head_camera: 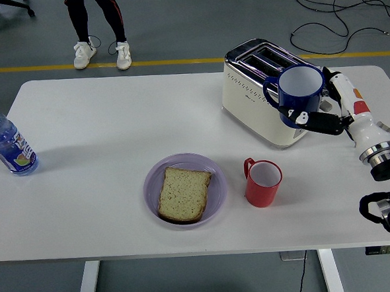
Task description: Pick up the cup,pour liquid into bread,place the cup on the desk
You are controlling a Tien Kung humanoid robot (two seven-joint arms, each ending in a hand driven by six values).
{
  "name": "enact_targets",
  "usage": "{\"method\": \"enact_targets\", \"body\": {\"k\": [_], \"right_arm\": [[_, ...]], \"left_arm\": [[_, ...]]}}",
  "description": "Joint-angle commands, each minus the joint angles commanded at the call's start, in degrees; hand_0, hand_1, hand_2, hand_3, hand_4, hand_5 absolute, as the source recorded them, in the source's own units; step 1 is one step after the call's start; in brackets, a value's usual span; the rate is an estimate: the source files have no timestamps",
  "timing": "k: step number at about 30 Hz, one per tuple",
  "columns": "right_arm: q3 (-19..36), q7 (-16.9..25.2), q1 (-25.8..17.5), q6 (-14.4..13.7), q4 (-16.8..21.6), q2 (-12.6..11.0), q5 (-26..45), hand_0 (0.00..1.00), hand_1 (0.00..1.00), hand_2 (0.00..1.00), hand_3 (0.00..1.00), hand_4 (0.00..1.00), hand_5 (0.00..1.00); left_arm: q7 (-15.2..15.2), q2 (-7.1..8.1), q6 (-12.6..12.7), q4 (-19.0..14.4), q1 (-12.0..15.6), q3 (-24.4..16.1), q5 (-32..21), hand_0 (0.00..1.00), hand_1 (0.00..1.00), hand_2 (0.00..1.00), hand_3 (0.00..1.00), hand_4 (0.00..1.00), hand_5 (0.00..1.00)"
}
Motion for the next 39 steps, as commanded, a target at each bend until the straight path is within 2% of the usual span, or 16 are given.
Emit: {"method": "enact_targets", "body": {"k": [12, 19, 28, 39], "right_arm": [[-3.75, -0.31, 4.85, -0.07, 0.0, 1.34, -1.9, 0.333, 0.369, 0.511, 0.549, 0.683, 0.002], [-7.83, -0.05, 8.5, -0.17, 0.0, 2.42, -4.3, 0.336, 0.368, 0.51, 0.55, 0.675, 0.002], [-14.16, 0.6, 13.29, -0.55, -3.28, 2.87, -10.07, 0.337, 0.368, 0.51, 0.55, 0.671, 0.002], [-21.61, 1.2, 20.8, -1.84, -10.5, 2.95, -24.33, 0.359, 0.377, 0.507, 0.552, 0.648, 0.002]], "left_arm": [[-0.02, 0.0, 0.04, 0.0, -0.18, 0.06, -0.23, 0.658, 0.69, 0.705, 0.591, 0.306, 0.872], [-0.01, 0.0, 0.0, 0.0, -0.2, 0.25, -0.5, 0.657, 0.69, 0.705, 0.591, 0.307, 0.874], [0.05, 0.0, -0.03, 0.0, -0.2, 0.28, -0.73, 0.658, 0.69, 0.705, 0.591, 0.306, 0.871], [0.1, 0.0, -0.06, 0.0, -0.28, 0.26, -0.91, 0.658, 0.69, 0.705, 0.591, 0.308, 0.87]]}}
